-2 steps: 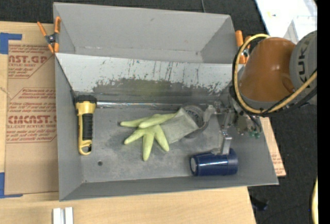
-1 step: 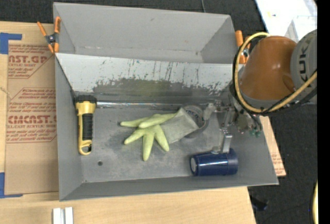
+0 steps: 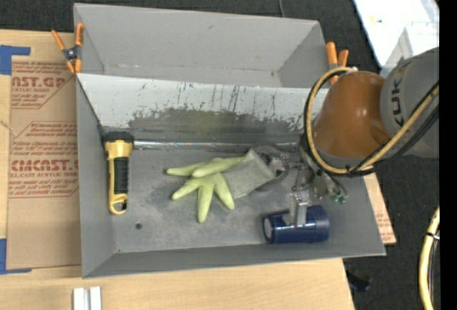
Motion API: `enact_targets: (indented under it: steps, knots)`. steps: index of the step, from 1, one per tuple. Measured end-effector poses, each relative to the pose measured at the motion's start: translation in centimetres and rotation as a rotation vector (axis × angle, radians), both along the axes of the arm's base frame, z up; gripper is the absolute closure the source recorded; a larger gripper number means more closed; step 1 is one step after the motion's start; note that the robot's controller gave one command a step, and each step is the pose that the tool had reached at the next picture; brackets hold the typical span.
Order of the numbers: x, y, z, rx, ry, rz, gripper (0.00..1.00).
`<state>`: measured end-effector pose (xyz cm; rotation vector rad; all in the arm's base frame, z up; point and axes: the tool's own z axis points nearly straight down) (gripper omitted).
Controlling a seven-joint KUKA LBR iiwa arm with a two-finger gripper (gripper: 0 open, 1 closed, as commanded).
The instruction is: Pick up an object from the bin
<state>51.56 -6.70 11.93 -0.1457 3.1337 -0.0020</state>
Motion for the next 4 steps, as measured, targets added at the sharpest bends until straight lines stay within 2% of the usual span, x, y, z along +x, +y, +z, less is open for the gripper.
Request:
enact_targets:
  steps: [1,2,3,4]
  knots:
    - [1.8,-1.2,-3.7,0.004,-0.038,0.108,0.0]
    - [1.9,-1.2,-3.5,-0.001,-0.049,0.111,0.0]
    - [3.1,-2.9,-1.8,0.0,-0.046,0.094,0.0]
    - [4.5,-5.6,-0.1,0.006,-0.049,-0.006,0.0]
